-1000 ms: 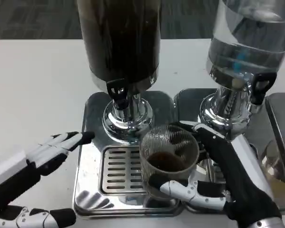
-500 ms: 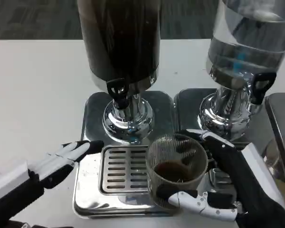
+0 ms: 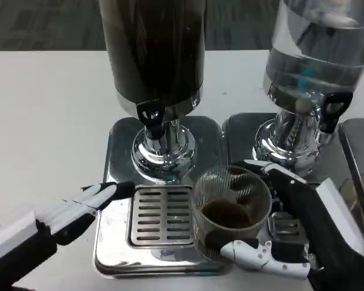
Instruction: Grasp the cup under the faucet to collect the drink, then remove the cup.
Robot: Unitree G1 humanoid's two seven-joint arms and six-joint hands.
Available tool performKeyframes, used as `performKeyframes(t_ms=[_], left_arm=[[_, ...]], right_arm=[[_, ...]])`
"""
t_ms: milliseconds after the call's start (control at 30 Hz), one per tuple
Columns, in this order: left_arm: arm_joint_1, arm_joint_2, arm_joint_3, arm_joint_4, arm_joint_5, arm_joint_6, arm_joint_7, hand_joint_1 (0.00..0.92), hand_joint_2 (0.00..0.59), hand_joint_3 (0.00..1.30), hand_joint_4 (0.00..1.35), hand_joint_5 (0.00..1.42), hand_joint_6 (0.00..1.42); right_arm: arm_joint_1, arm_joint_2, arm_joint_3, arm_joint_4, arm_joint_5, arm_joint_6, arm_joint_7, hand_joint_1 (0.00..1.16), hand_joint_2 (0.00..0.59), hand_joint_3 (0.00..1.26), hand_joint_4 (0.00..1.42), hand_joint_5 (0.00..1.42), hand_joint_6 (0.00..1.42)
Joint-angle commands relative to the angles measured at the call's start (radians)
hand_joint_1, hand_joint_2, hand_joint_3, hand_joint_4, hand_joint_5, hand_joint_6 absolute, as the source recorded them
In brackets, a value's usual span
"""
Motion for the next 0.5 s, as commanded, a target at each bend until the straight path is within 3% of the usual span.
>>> performKeyframes(t_ms=[33,500], left_arm=[[0.004,0.023,0.004,-0.002,-0.009,0.001,-0.011,0.0,0.085,0.0,0.0,0.0,0.0],[0.006,0.013,0.023,-0.007,0.041,-0.014,0.004,0.0,0.084,0.0,0.0,0.0,0.0]], right_arm=[[-0.016,0.008,0.0,-0.019,0.026,-0.019,0.001,0.77,0.255,0.51,0.5,0.6,0.63],[-0.028,0.005,-0.008,-0.015,0.034,-0.02,0.008,0.77,0.262,0.51,0.51,0.6,0.63]])
